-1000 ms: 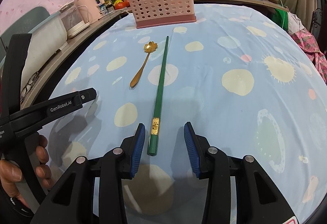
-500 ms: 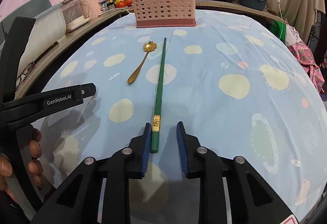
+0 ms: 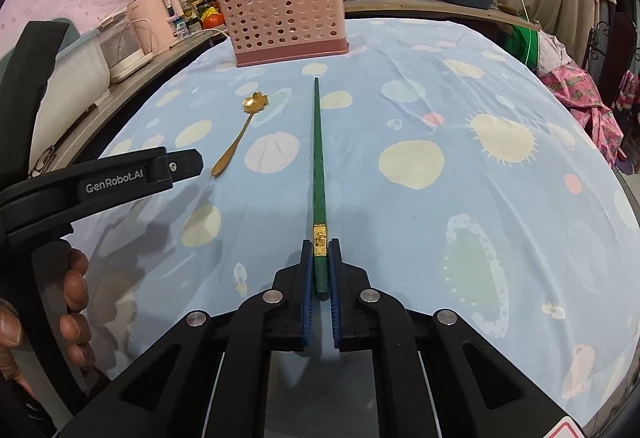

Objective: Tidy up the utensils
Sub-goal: 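Grasp the remaining green chopstick with the right tool, then grasp the gold spoon with the left tool while the right tool lifts the green chopstick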

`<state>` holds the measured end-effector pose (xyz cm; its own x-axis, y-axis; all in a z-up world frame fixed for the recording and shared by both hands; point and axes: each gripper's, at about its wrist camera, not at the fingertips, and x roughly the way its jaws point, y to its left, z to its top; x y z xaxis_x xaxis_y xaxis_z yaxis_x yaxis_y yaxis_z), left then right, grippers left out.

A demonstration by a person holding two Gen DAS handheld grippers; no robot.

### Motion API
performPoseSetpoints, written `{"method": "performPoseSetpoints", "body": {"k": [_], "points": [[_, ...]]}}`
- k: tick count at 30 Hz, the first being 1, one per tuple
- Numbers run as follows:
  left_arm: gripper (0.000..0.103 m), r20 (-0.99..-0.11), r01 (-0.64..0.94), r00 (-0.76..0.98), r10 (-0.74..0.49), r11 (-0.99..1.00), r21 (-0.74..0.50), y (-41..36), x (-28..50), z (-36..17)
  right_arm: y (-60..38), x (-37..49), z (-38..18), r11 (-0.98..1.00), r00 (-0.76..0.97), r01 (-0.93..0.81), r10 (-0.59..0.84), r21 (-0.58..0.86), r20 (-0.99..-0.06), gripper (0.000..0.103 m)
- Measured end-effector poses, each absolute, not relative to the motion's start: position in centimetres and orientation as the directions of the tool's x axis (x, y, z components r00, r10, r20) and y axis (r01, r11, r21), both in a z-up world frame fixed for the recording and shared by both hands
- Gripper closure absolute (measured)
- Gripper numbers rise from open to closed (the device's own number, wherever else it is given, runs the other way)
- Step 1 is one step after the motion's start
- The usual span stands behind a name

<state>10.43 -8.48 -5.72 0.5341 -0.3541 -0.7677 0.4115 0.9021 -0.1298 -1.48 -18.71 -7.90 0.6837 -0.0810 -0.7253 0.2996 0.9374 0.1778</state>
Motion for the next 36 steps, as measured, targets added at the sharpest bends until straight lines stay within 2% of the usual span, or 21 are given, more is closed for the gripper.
{"method": "performPoseSetpoints", "body": {"k": [2, 6, 8, 10, 11, 22, 36], "points": [[0.042, -0.774, 0.413, 0.521, -0.358, 0.9, -0.138, -9.1, 10.9, -6.1, -18.9, -1.6, -7.9, 0.934, 0.685, 0.302, -0.073, 0.191, -0.725, 0.096], [0.058, -0.783, 0.41, 0.505, -0.363, 0.899, -0.152, -9.5, 11.2, -6.6, -19.0, -1.7, -8.0, 0.933, 0.686, 0.299, -0.066, 0.199, -0.724, 0.096], [0.069, -0.782, 0.417, 0.506, -0.364, 0.897, -0.148, -9.6, 11.2, -6.7, -19.1, -1.7, -8.0, 0.933, 0.686, 0.299, -0.063, 0.202, -0.725, 0.096], [0.091, -0.782, 0.423, 0.504, -0.367, 0.894, -0.148, -9.5, 11.0, -6.8, -19.2, -1.6, -8.1, 0.932, 0.686, 0.298, -0.059, 0.206, -0.725, 0.096], [0.092, -0.783, 0.425, 0.499, -0.372, 0.892, -0.154, -9.4, 11.0, -6.9, -19.2, -1.5, -8.2, 0.932, 0.686, 0.298, -0.058, 0.207, -0.725, 0.096], [0.093, -0.757, 0.425, 0.517, -0.399, 0.888, -0.178, -8.0, 9.6, -5.3, -19.4, -1.8, -7.8, 0.929, 0.695, 0.295, -0.049, 0.222, -0.718, 0.096], [0.093, -0.694, 0.392, 0.603, -0.395, 0.903, -0.173, -5.0, 8.7, 0.2, -19.1, -3.2, -2.9, 0.93, 0.774, 0.258, -0.036, 0.262, -0.632, 0.096]]}}
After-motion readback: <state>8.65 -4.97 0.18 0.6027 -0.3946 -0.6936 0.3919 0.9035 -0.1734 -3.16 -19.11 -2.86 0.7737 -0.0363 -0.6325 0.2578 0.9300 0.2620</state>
